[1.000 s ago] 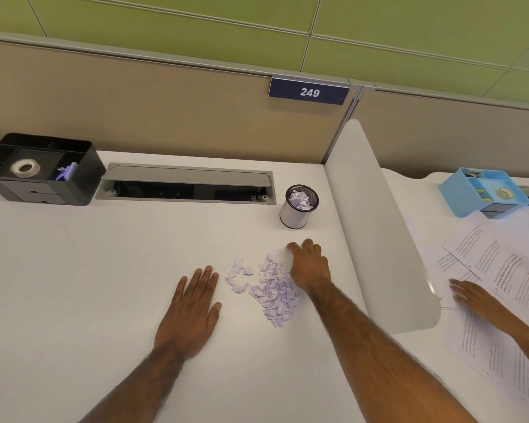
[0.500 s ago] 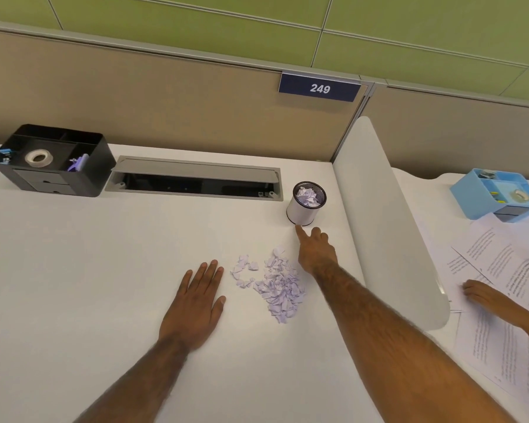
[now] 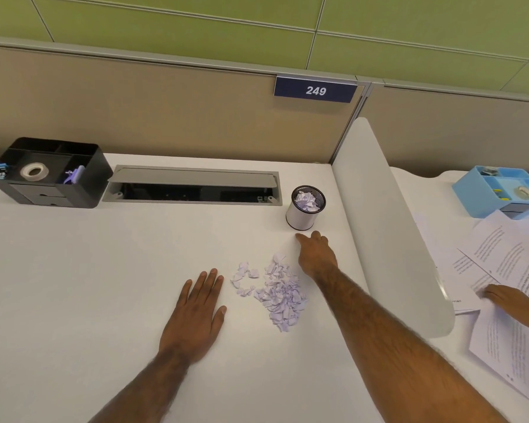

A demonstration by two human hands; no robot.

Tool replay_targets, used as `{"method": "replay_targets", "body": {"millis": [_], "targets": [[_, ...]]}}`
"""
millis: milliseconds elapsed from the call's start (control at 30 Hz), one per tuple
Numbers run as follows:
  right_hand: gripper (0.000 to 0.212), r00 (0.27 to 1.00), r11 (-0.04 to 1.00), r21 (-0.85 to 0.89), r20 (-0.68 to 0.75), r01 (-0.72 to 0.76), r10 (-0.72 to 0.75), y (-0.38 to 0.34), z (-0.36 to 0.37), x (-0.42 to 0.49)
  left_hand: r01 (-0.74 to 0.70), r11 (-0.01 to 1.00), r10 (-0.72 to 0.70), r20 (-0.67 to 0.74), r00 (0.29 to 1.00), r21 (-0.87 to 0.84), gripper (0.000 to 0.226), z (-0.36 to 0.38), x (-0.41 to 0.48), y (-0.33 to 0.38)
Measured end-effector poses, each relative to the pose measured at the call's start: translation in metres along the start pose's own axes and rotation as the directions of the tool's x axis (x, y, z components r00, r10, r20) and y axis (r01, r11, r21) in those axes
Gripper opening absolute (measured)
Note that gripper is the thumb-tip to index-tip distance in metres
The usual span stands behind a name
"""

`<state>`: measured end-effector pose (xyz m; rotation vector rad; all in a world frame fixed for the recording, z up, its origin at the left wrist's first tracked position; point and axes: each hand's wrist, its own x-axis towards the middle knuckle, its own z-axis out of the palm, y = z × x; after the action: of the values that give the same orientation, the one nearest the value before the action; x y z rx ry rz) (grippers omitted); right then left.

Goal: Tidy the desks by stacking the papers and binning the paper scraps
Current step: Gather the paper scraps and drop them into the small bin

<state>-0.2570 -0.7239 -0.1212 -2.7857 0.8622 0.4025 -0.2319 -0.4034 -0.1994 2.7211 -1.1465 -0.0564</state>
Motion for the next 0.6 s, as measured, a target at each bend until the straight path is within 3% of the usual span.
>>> {"method": "replay_targets", "body": {"millis": [133, 200, 333, 400, 467, 600], "targets": [[0.057, 0.999, 0.988, 0.157, -0.041, -0.009, 0.016, -0.001, 0.01, -0.012, 0.004, 1.0, -0.004, 0.005, 1.0, -0.006, 0.063, 0.0, 0.002, 0.0], [0.051, 0.997, 0.937, 0.35, -0.071, 0.016, 0.009, -0.002, 0.018, -0.021, 0.003, 1.0, -0.003, 0.008, 1.0, -0.007, 0.064, -0.001, 0.003, 0.0], [0.039, 0.949, 0.726, 0.679, -0.147, -0.108, 0.279, 0.005, 0.023, -0.043, 0.007, 1.0, -0.007, 0.025, 1.0, -0.004, 0.064, -0.003, 0.002, 0.0], [0.029, 0.917, 0.686, 0.71, -0.15, -0.161, 0.37, 0.01, 0.028, -0.062, 0.013, 1.0, -0.013, 0.026, 1.0, -0.011, 0.064, -0.003, 0.001, 0.001], [0.021, 0.913, 0.717, 0.677, -0.17, -0.166, 0.371, 0.011, 0.041, -0.084, 0.016, 1.0, -0.015, 0.032, 0.999, -0.018, 0.064, -0.002, 0.0, 0.0], [0.043, 0.981, 0.851, 0.519, -0.111, -0.079, 0.159, -0.005, 0.081, -0.13, 0.001, 1.0, 0.0, 0.055, 0.998, -0.023, 0.066, -0.005, 0.003, -0.001]]}}
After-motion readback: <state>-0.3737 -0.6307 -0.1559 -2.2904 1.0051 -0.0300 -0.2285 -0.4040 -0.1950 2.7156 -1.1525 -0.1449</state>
